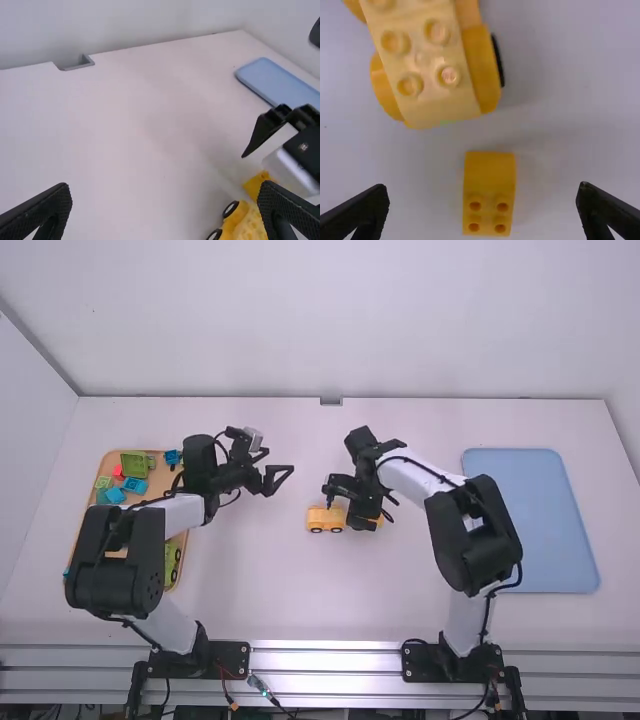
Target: Assemble lego blocks to make yellow taxi
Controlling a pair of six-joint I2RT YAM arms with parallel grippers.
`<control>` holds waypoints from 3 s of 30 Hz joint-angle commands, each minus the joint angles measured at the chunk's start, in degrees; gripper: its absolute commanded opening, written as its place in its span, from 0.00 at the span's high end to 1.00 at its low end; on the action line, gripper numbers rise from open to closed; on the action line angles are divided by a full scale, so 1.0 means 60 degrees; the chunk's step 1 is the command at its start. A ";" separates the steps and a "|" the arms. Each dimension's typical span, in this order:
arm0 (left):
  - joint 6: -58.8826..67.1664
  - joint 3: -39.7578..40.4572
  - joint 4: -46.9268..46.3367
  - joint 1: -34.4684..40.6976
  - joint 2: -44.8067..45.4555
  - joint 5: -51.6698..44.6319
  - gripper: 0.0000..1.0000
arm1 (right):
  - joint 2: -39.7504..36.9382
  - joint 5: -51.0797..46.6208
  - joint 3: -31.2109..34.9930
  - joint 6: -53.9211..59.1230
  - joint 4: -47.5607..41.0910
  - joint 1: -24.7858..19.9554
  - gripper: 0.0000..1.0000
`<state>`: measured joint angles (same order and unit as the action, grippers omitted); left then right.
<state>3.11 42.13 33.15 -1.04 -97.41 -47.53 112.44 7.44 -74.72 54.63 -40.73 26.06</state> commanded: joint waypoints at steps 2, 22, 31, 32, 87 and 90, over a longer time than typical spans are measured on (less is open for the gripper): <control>0.0484 0.0011 -0.0113 -0.0058 -0.0029 -0.0273 0.01 | -0.0787 0.1829 -0.0233 0.0627 -0.0270 -0.0583 0.01; 0.7329 0.0007 -0.2634 0.0463 -0.0033 -0.2255 0.01 | -0.0827 0.5286 -0.0233 0.2361 0.0648 -0.3530 0.01; 0.9129 -0.0306 -0.2841 0.1053 -0.0036 -0.2240 0.01 | -0.0827 0.5617 0.0135 0.1974 0.0616 -0.3257 0.01; 0.9180 -0.0324 -0.2841 0.1064 -0.0036 -0.2222 0.01 | -0.0827 0.5643 0.0175 0.2040 0.0634 -0.3253 0.01; 0.8626 0.0809 -0.1880 0.1177 -0.2550 -0.3934 0.01 | 0.1191 0.9242 0.5016 0.3151 0.7508 -0.4415 0.42; 0.8626 0.0809 -0.1912 0.1177 -0.2550 -0.3934 0.01 | 0.1191 0.9078 0.4998 0.3118 0.7526 -0.4390 0.38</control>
<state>55.11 46.28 21.82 5.54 -112.07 -69.45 118.56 61.71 -43.81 73.08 4.56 -0.51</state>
